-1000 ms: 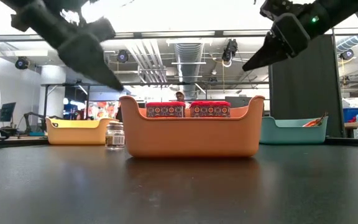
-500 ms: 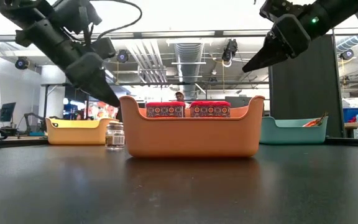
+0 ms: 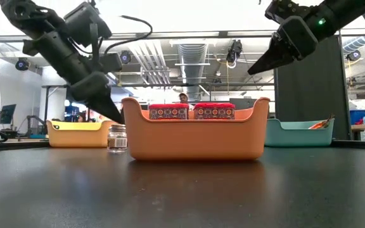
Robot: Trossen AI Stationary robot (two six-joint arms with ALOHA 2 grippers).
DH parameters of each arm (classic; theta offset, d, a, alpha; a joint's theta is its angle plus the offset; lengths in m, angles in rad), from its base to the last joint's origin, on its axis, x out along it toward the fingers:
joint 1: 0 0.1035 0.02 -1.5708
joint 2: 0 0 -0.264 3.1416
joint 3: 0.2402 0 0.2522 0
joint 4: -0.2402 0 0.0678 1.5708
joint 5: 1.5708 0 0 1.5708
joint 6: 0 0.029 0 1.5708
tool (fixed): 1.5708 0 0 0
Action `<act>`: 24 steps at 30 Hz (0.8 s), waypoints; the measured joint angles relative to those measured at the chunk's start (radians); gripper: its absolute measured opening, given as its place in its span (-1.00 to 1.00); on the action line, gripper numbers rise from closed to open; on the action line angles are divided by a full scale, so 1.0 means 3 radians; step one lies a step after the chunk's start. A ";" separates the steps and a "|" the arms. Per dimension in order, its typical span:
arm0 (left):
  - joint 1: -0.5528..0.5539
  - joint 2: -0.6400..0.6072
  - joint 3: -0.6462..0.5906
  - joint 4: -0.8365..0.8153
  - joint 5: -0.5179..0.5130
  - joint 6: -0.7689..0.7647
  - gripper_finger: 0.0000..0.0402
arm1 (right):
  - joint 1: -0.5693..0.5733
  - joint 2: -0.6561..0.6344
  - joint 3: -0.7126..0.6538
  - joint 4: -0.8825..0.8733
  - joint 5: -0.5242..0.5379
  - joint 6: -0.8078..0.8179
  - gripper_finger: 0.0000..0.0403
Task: Sort spices by type
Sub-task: Put the transparent seasoning bottle into the yellow bin
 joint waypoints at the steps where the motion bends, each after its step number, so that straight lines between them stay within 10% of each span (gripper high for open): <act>1: 0.0007 0.0016 -0.0009 0.0009 0.0000 0.0001 0.42 | 0.0000 0.0000 -0.0001 0.0000 0.0000 -0.0001 -0.94; 24: 0.0154 0.0207 -0.0445 0.0869 -0.0001 -0.0041 0.38 | 0.0000 0.0000 -0.0015 -0.0003 -0.0002 -0.0001 -0.94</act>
